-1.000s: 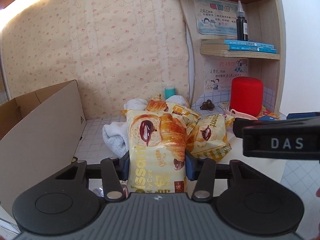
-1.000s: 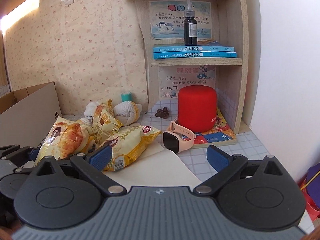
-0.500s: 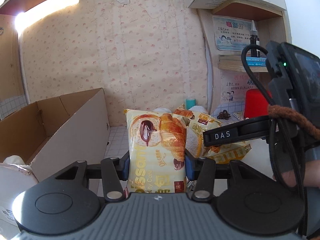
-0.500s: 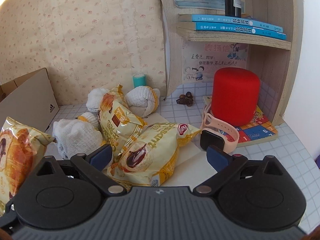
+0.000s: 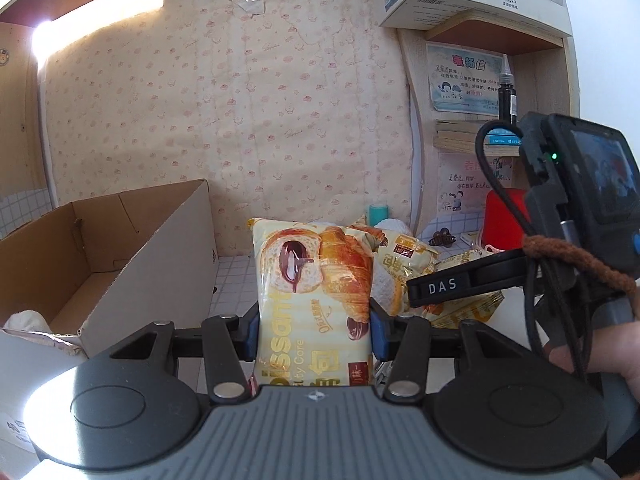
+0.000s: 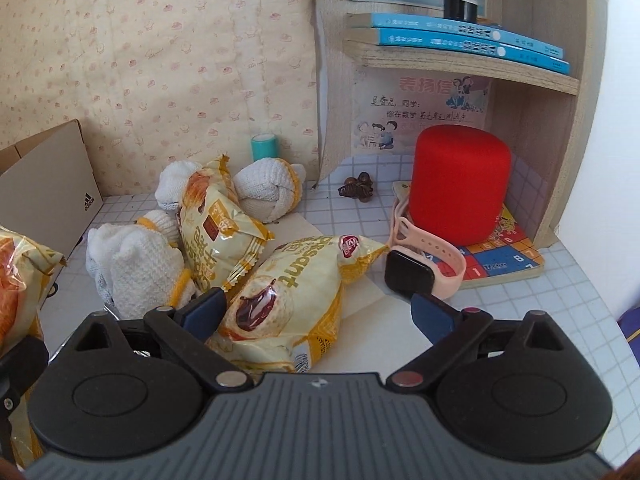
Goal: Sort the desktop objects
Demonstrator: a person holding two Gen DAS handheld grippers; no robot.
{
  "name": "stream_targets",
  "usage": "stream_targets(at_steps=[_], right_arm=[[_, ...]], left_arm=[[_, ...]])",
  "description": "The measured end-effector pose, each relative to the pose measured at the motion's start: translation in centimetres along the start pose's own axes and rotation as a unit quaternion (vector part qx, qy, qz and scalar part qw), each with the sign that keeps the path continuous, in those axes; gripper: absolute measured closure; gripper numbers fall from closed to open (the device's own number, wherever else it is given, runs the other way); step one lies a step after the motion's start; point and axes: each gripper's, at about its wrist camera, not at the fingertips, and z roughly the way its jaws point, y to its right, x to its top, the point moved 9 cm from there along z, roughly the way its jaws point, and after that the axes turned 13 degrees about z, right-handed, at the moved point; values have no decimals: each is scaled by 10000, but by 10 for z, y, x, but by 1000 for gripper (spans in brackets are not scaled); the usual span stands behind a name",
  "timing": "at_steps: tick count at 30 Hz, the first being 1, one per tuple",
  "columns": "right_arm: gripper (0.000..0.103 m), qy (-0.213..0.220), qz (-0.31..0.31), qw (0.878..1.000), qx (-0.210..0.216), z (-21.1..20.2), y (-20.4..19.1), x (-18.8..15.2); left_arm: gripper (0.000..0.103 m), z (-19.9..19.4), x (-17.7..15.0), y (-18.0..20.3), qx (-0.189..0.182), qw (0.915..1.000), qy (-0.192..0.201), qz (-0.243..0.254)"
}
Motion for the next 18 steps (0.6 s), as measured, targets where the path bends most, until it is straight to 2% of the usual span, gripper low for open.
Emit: stream_targets(at_steps=[6,7,8,9,11,18], right_arm=[[11,-109,42,9999,-41,21,-9,-5],[18,-137,65,9999,22,22,-9,-5],[33,-192,114,9997,118,22,-9,-6],[38,-195,138,9996,180,21,-10,-6],[42,-178,101,9997,127,18,-10,-6],[45,144,-124,9996,230,-8,-6,-2]], left_arm=[[51,1,2,-5,44,10000,14,-58],[51,2,2,-5,35,10000,8,-50],[51,1,2,-6,-4,10000,4,-40],[51,1,2,-6,-19,10000,3,-50],[51,1,2,-6,-12,10000,4,-50],[51,-1,6,-6,-60,9999,35,-115]])
